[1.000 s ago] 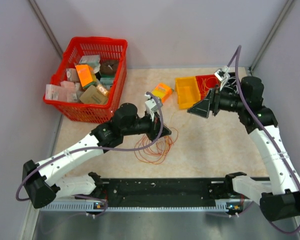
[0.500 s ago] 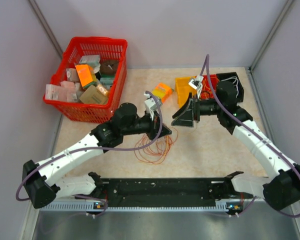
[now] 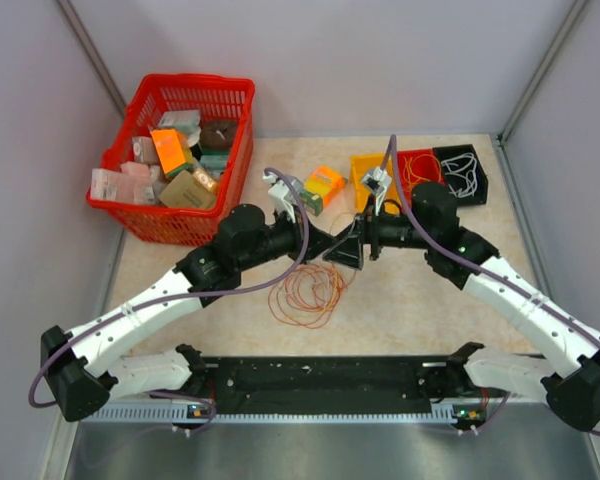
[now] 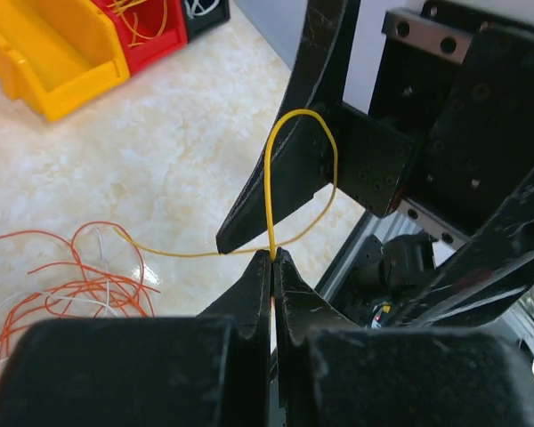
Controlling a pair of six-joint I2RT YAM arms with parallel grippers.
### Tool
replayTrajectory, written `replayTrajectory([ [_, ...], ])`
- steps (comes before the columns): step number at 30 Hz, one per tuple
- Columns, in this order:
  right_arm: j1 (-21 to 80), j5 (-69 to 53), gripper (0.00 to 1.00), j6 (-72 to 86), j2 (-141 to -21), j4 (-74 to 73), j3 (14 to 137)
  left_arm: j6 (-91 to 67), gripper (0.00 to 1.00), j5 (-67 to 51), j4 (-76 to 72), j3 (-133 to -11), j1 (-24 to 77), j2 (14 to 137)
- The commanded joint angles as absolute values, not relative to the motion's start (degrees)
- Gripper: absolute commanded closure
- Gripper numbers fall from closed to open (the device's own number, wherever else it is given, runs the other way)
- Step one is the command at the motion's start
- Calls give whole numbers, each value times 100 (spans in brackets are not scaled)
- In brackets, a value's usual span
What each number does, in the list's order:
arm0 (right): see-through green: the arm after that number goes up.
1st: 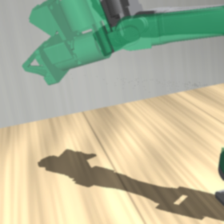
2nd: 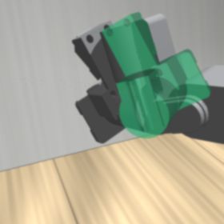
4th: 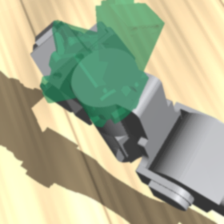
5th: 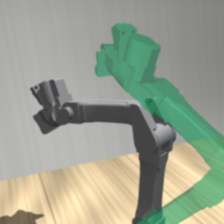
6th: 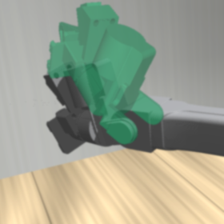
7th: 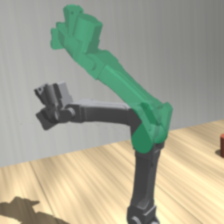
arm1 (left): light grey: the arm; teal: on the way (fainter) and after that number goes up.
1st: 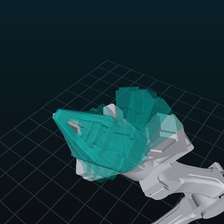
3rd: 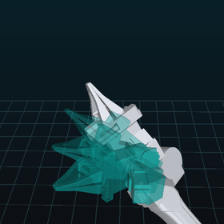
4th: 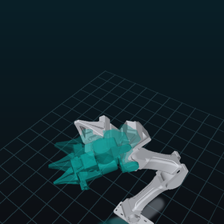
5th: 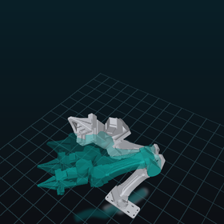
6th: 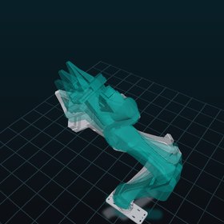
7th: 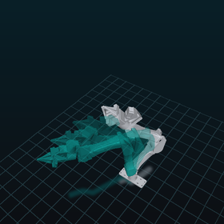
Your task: Untangle the cables
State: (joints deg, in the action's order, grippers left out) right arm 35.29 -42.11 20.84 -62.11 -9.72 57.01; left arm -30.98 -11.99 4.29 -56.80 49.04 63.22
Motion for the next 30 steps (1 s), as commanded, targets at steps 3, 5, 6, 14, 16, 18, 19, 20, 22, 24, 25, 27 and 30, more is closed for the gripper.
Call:
replayTrajectory([
  [3,4103,-1989,21,2248,-6196,-1380,5932,-3910,100,-186,53,-5678,4887,6091],
  [5,4367,-1418,23,2478,-6257,-1511,5985,-4086,100,165,-158,-5634,4887,6100],
  [6,4464,-1093,23,2522,-6275,-1599,6011,-4130,100,297,-150,-5634,4895,6108],
  [14,5422,955,27,2444,-6644,-2223,6451,-4535,100,1080,-27,-5686,4896,6179],
  [16,5554,1440,28,2478,-6653,-2311,6512,-4614,100,1238,-26,-5687,4896,6179],
  [18,5581,1546,31,2531,-6671,-2381,6574,-4710,100,1370,-26,-5669,4913,6196],
  [19,5616,1669,33,2549,-6680,-2469,6618,-4720,100,1406,-26,-5678,4913,6231],
  [20,5660,1835,35,2558,-6697,-2531,6662,-4737,100,1424,-26,-5678,4922,6240],
  [22,5704,2117,45,2575,-6723,-2671,6750,-4798,100,1511,-26,-5678,4939,6275],
  [24,5730,2188,54,2584,-6767,-2742,6811,-4904,100,1599,-18,-5660,4939,6293],
  [25,5748,2223,57,2619,-6802,-2760,6829,-4965,100,1643,-18,-5660,4948,6302],
  [27,5792,2224,62,2637,-6881,-2760,6847,-5062,100,1687,-18,-5678,4957,6354],
  [30,5801,2267,84,2610,-7005,-2760,6891,-5159,100,1661,-70,-5730,4966,6451],
])
